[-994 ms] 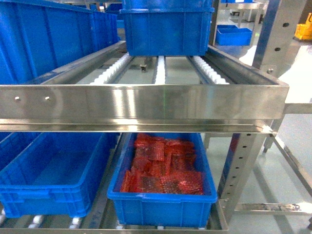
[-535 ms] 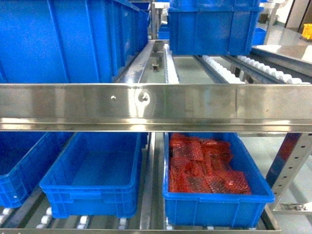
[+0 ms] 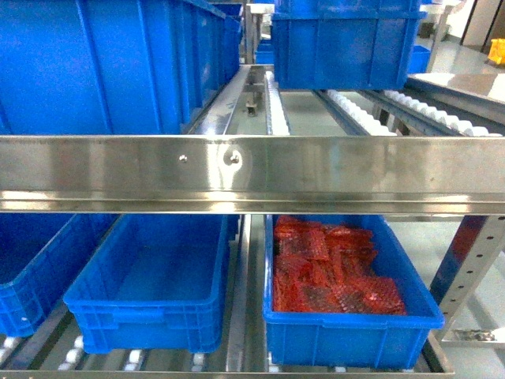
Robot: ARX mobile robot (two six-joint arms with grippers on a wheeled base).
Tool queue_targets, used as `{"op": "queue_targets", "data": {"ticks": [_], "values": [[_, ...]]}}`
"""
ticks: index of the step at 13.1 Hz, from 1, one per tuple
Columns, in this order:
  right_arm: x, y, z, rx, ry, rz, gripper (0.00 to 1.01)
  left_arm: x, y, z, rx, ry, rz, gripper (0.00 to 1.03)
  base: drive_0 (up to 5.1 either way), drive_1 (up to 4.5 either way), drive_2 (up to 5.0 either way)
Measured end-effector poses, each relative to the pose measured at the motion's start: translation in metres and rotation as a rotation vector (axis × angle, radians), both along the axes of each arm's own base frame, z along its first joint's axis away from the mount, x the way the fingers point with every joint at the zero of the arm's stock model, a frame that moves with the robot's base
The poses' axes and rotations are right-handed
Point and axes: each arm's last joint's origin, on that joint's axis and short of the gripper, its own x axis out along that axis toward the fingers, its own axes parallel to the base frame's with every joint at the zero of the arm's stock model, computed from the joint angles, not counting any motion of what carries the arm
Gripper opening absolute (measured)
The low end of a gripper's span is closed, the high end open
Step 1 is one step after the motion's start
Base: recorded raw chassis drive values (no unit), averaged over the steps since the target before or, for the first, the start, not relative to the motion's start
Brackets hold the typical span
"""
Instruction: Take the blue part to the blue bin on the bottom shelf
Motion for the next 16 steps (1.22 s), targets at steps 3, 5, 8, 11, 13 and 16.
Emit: {"op": "queue_targets", "data": {"ticks": [3, 5, 8, 11, 13, 16], "values": [[0.0000, 0.0000, 0.0000, 0.000, 0.000, 0.000, 0.98, 0.0000, 0.0000, 0.0000, 0.000, 0.000, 0.000, 0.44, 0.0, 0.00, 0.0], [0.0000, 0.0000, 0.0000, 0.000, 0.000, 0.000, 0.98, 0.0000, 0.0000, 0.0000, 0.000, 0.000, 0.000, 0.44, 0.0, 0.00, 0.0], [0.0000, 0.0000, 0.0002, 0.000, -0.002, 0.000, 0.98, 0.0000, 0.0000, 0.0002, -0.001, -0.003, 0.000, 0.44, 0.0, 0.00, 0.0], [0.0000, 0.0000, 0.0001, -0.001, -0.001, 0.000, 0.98, 0.0000, 0.0000, 0.0000, 0.000, 0.000, 0.000, 0.44, 0.0, 0.00, 0.0], [0.0000, 0.0000, 0.0000, -0.001, 0.000, 0.001, 0.98, 0.0000, 0.0000, 0.0001, 0.000, -0.001, 0.000, 0.44, 0.0, 0.00, 0.0], [0.0000, 0.0000, -0.0001, 0.001, 0.001, 0.000, 0.98, 0.0001, 0.0000, 0.0000, 0.000, 0.000, 0.000, 0.44, 0.0, 0.00, 0.0]]}}
